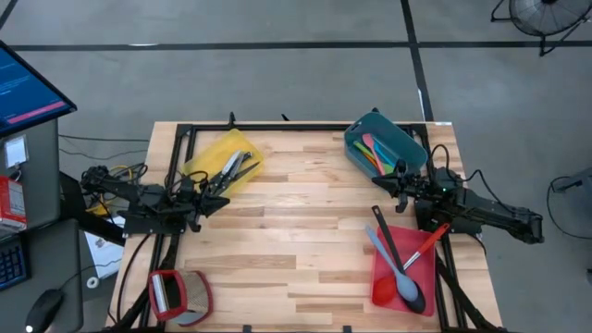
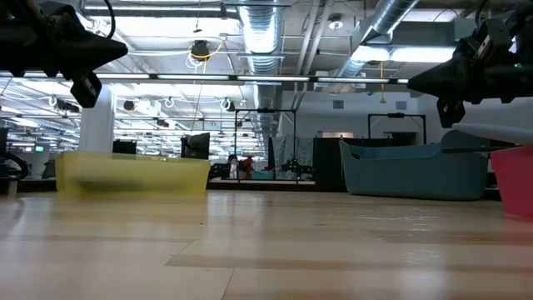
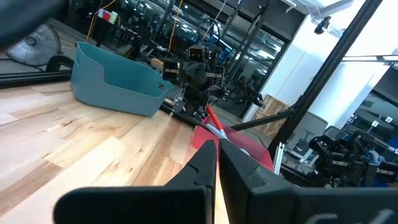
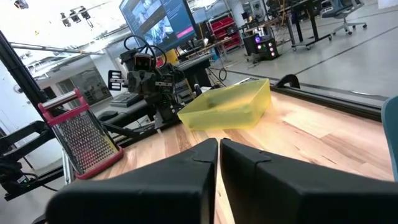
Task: Pick & Place Kitchen Items
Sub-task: Return to Home Position
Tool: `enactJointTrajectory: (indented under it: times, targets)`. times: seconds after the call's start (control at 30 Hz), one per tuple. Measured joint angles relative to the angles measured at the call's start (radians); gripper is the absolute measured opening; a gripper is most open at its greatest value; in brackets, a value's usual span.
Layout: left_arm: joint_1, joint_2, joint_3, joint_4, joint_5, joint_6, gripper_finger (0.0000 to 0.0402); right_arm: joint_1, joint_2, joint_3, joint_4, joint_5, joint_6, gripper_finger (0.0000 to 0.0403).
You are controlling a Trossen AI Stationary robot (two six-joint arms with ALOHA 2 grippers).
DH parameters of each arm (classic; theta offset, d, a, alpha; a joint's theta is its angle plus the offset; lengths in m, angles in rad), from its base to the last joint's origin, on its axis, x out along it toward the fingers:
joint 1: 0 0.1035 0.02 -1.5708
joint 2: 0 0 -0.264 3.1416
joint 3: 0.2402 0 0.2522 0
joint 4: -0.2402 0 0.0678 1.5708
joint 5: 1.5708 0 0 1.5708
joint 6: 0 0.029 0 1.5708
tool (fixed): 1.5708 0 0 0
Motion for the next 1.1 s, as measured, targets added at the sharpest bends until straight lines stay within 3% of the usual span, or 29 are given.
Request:
enactJointTrajectory:
  times: [1.1]
  targets:
    - [0.0,0.0,0.0,0.0,0.0,-0.001,0.0002,0.0,0.0,-0.001,0.0,0.0,-0.001,0.0017]
